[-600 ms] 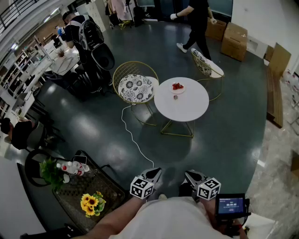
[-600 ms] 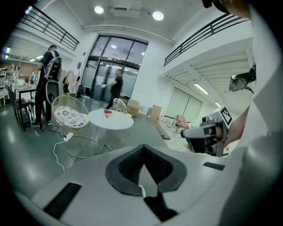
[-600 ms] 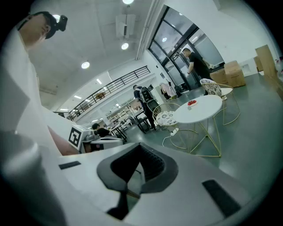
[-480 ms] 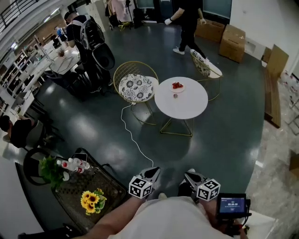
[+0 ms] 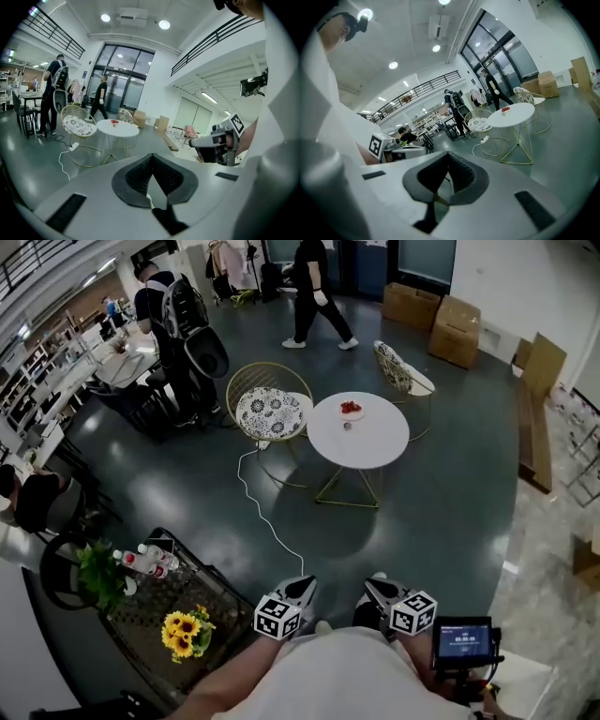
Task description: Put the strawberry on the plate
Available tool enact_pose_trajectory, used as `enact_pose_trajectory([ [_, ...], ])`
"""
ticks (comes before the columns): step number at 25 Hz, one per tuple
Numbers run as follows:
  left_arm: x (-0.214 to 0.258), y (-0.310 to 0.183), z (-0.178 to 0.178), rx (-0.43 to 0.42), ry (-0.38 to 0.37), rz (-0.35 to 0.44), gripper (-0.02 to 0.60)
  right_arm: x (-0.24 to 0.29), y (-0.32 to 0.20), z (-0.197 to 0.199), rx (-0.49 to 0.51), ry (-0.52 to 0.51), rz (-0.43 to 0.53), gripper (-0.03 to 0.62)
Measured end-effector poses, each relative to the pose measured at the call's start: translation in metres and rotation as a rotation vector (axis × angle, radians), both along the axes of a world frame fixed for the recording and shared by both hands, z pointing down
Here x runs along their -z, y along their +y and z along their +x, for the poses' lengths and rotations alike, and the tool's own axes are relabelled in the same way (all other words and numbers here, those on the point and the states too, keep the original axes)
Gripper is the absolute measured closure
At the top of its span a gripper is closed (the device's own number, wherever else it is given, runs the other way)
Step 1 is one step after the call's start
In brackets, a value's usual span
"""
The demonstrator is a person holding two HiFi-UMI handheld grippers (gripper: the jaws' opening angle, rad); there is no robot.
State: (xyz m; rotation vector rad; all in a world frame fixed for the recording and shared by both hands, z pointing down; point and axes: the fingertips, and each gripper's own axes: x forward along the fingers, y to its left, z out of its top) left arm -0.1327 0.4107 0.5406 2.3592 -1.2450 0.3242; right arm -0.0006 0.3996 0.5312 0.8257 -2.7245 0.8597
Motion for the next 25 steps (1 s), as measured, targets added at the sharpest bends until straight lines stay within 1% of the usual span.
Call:
enact_pose_trajectory([
  [4, -0.001, 0.012, -0.007, 0.007, -0.004, -0.002, 0.574, -0.002, 0.007, -0.007, 0.001, 0.011, -0.007, 0.586],
  [9, -0.002, 0.020, -0.010, 0.008, -0.008, -0.009, 0.574, -0.002, 0.003, -0.007, -0.017, 0.022, -0.014, 0.586],
  [16, -0.002, 0.021, -0.019, 0.029, 0.003, -0.009, 0.574, 0.002, 0.002, -0.019, -0.006, 0.023, -0.009, 0.586],
  [25, 0.001, 0.017, -0.024, 0.039, 0.015, -0.003, 0.574, 0.012, -0.015, -0.032, 0.001, 0.026, 0.006, 0.586],
])
